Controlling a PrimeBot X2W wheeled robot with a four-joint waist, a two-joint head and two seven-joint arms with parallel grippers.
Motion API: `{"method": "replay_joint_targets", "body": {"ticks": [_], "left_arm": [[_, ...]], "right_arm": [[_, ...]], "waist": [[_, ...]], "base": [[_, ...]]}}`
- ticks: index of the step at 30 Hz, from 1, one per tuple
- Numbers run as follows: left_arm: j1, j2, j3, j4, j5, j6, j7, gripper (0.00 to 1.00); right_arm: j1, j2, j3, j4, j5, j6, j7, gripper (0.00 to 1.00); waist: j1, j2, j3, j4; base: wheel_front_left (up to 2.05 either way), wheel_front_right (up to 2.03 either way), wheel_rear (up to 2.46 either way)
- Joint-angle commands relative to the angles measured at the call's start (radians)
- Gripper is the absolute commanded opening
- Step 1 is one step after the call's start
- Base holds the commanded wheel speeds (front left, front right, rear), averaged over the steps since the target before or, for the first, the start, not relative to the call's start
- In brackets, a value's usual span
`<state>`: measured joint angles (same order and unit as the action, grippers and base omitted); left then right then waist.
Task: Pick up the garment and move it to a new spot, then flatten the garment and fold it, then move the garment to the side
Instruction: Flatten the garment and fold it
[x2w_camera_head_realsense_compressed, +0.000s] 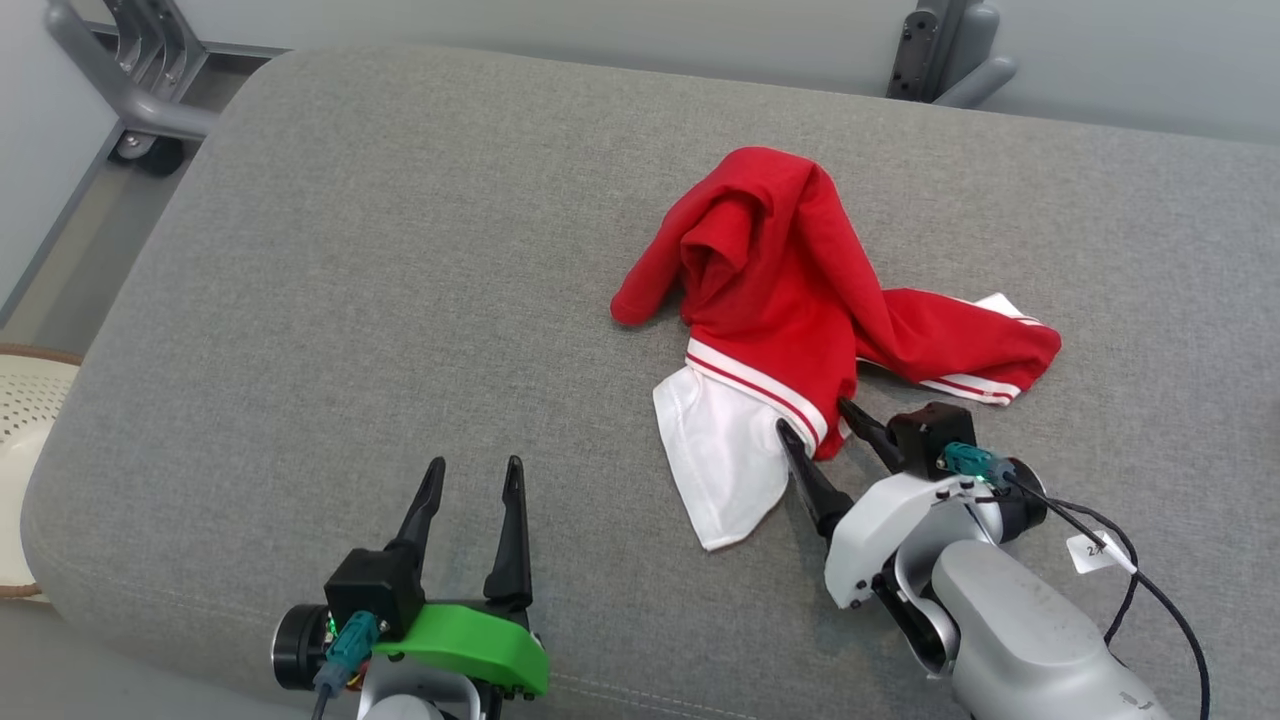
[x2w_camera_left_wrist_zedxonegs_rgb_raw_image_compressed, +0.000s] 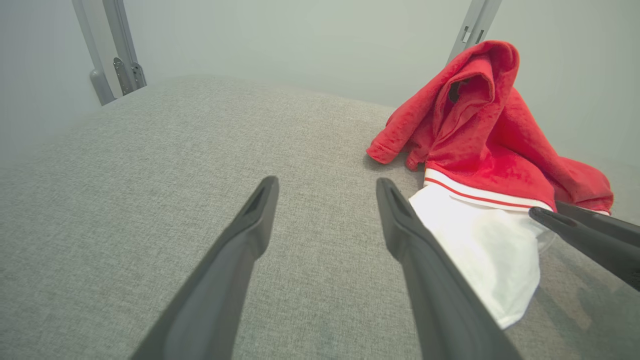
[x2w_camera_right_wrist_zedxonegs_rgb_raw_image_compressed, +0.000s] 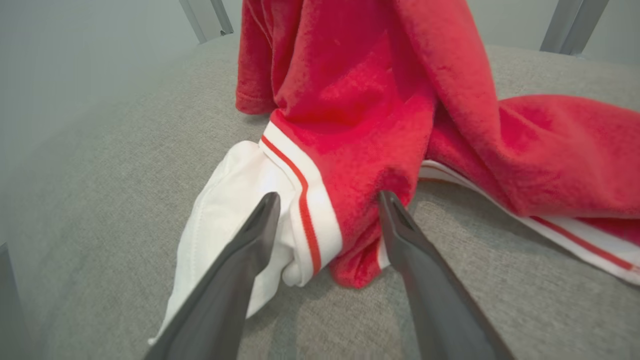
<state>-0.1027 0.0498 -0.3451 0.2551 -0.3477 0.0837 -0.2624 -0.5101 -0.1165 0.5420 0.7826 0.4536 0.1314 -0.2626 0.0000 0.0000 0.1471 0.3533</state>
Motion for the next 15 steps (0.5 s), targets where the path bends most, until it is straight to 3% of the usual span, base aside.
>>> {"method": "replay_joint_targets", "body": {"ticks": [1, 4, 5, 6, 7, 8, 15], "left_arm": [[-0.004, 0.002, 0.0, -0.003, 0.006, 0.001, -0.003, 1.0], [-0.008, 0.002, -0.001, -0.003, 0.004, 0.003, -0.003, 1.0], [-0.009, 0.002, -0.001, -0.003, 0.003, 0.004, -0.003, 1.0], [-0.01, 0.002, 0.0, -0.002, 0.003, 0.005, -0.003, 1.0], [-0.011, 0.002, 0.001, -0.003, 0.002, 0.005, -0.003, 1.0], [-0.011, 0.002, 0.003, -0.003, 0.001, 0.006, -0.003, 1.0], [0.008, 0.001, 0.016, -0.009, 0.003, 0.011, -0.003, 1.0]], "right_arm": [[0.001, 0.007, -0.006, 0.029, 0.001, -0.002, -0.003, 1.0], [-0.017, 0.018, -0.017, 0.064, -0.004, -0.002, -0.003, 1.0], [-0.025, 0.02, -0.02, 0.086, -0.017, -0.002, -0.003, 0.81], [-0.032, 0.023, -0.025, 0.102, -0.022, -0.002, -0.003, 0.33], [-0.036, 0.027, -0.03, 0.113, -0.026, -0.002, -0.003, 0.13], [-0.037, 0.029, -0.033, 0.125, -0.032, -0.002, -0.003, 0.0], [-0.046, -0.04, -0.078, 0.098, -0.074, -0.002, -0.003, 0.0]], "waist": [[0.0, 0.0, 0.007, 0.009], [0.0, 0.0, 0.01, 0.014], [0.0, 0.0, 0.01, 0.017], [0.0, 0.0, 0.011, 0.019], [0.0, 0.0, 0.01, 0.02], [0.0, 0.0, 0.01, 0.021], [0.0, 0.0, -0.005, -0.005]], "base": [[0.0, 0.0, 0.0], [0.0, 0.0, 0.0], [0.0, 0.0, 0.0], [0.0, 0.0, 0.0], [0.0, 0.0, 0.0], [0.0, 0.0, 0.0], [0.0, 0.0, 0.0]]}}
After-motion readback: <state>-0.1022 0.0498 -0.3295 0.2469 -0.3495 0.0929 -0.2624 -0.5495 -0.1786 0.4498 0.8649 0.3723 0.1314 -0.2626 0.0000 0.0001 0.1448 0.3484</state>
